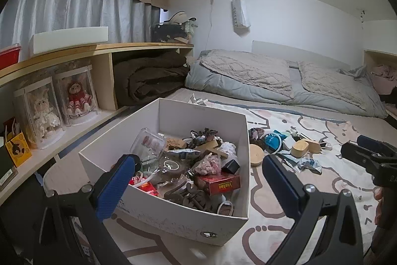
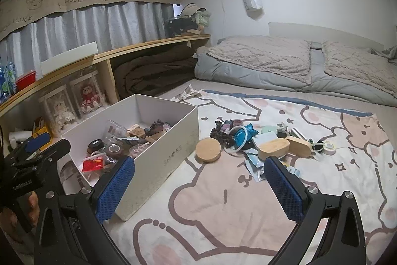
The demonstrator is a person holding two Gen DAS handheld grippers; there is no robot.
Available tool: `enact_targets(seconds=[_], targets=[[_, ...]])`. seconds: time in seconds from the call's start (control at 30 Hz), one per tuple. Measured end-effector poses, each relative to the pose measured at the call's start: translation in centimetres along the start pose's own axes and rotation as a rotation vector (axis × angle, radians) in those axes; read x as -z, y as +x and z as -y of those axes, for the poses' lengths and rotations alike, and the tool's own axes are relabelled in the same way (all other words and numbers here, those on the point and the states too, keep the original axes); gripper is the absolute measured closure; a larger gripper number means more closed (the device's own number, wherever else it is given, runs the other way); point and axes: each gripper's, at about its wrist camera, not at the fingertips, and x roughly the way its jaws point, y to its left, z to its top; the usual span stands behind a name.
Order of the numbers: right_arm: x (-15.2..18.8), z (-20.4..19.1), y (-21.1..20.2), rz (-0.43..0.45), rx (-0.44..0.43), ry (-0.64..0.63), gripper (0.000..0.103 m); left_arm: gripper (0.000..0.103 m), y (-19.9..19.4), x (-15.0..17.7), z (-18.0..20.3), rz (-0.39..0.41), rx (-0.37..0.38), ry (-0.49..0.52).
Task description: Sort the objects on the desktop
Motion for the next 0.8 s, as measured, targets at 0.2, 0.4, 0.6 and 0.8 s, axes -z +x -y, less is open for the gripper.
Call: enact_targets(seconds=[0.2, 0.4, 0.6, 0.8], targets=[[0.10, 0.00, 0.02, -0.003, 0.001, -0.006, 0.000, 0.000, 0.05, 0.17, 0.02, -0.003, 0.001, -0.005], [0.18, -0.23, 0.17, -0.012, 0.001, -0.011, 0.000, 0.000, 0.00, 0.16, 0.07, 0.008, -0.002, 0.001], [0.20, -0.24, 0.19, -0.015, 0.003, -0.011, 0.000, 0.000, 0.10, 0.31, 0.48, 0.013, -0.019, 0.016], [0.19, -0.31, 0.25, -0.018, 0.002, -0.011, 0.000, 0.000, 0.20, 0.38, 0.74, 0.006, -0.019, 0.024]])
